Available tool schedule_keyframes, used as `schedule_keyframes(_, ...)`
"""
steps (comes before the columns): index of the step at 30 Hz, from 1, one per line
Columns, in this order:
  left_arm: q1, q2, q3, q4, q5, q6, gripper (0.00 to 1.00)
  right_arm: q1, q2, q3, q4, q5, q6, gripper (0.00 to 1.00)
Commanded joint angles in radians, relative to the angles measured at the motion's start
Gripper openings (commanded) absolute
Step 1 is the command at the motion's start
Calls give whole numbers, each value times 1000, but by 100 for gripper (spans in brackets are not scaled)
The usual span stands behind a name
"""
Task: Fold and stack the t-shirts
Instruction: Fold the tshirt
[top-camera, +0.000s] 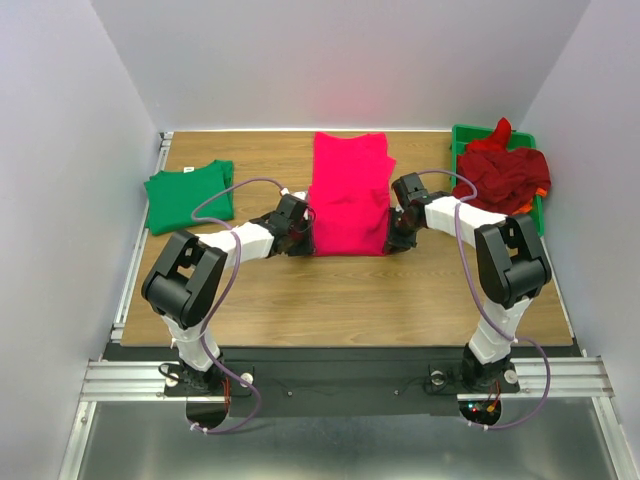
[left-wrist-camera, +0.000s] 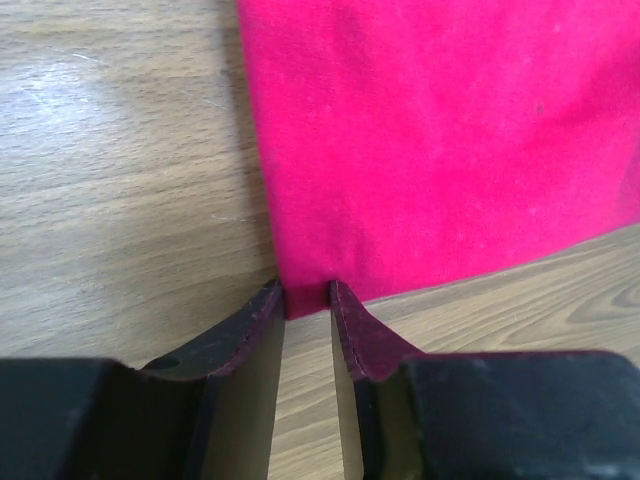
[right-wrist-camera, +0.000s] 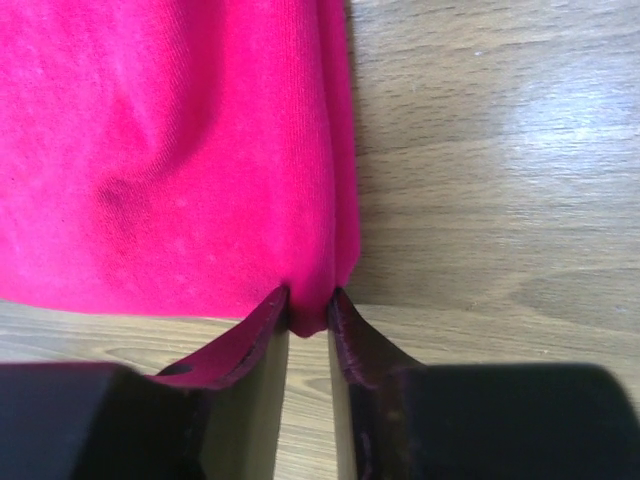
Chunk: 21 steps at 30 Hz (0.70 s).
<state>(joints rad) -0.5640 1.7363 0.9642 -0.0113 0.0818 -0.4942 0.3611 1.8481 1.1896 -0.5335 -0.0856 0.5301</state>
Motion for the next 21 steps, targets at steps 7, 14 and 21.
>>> schedule_keyframes(7,-5,-35,-19,-36,-14,8,27,7,48,-22,13,7,-13,19)
schedule_keyframes(14,-8,6,-5,-6,33,28,2,7,33,-33,10,-2,-22,11)
schedule_keyframes(21,-11,-75,-44,-27,67,57,0,7,-68,-76,-31,-31,-27,0)
